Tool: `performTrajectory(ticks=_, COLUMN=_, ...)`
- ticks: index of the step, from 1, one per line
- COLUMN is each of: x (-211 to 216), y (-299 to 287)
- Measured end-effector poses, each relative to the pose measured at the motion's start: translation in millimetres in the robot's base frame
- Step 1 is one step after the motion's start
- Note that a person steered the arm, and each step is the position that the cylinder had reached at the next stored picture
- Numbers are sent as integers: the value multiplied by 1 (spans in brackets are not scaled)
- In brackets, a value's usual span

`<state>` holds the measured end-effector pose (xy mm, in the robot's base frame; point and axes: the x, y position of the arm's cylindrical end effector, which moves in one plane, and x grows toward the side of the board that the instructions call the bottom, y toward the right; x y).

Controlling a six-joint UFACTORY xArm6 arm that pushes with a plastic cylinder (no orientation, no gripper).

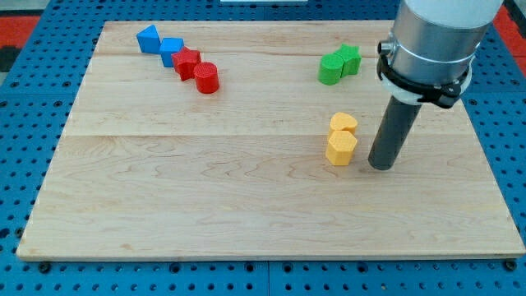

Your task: Keep yellow heart on left side of yellow hexagon

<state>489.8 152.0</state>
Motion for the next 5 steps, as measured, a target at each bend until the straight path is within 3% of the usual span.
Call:
performTrajectory(ticks=3, x=-57, y=10)
performTrajectory(ticks=5, x=-60, y=-63)
